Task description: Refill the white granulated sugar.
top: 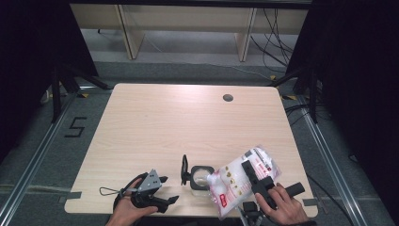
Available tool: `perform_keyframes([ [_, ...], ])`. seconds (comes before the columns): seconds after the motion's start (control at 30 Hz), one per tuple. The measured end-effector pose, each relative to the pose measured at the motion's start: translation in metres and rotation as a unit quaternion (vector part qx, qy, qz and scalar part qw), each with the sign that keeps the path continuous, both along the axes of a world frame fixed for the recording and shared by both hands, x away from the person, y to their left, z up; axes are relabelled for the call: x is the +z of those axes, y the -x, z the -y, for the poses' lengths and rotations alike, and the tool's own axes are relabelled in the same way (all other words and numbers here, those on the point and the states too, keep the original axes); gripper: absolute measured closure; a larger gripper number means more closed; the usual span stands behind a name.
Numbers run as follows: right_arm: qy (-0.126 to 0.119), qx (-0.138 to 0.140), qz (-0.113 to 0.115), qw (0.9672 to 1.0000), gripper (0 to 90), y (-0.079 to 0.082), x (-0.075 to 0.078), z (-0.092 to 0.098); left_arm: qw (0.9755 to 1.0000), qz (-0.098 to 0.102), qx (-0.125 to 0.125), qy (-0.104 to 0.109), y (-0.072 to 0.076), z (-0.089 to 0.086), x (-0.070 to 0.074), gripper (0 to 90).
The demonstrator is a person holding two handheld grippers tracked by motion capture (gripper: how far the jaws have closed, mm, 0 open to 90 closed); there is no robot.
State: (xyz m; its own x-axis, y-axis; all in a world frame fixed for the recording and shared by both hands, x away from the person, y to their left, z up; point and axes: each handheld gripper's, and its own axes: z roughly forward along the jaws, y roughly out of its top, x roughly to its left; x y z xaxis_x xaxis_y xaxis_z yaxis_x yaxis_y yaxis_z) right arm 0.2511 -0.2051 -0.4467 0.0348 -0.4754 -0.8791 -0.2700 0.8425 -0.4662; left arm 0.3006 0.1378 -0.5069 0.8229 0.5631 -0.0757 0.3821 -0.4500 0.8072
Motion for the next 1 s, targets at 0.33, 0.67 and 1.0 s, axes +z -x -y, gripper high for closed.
perform_keyframes([
  [0.33,-0.007,0.001,-0.006,1.0,45.1,0.001,-0.0002,-0.002,1.0,-0.001,-0.001,0.0,0.0,-0.0005,0.0003,21.8],
  [0.67,-0.005,0.008,-0.004,0.9999,45.1,0.0012,0.0011,-0.0013,1.0,-0.002,0.003,0.002,0.0003,-0.0001,0.0,21.8],
  [1.0,-0.021,0.01,0.004,0.9997,45.2,0.0016,0.0004,0.0002,1.0,0.0,-0.001,-0.001,-0.0001,-0.0006,0.0005,21.8],
])
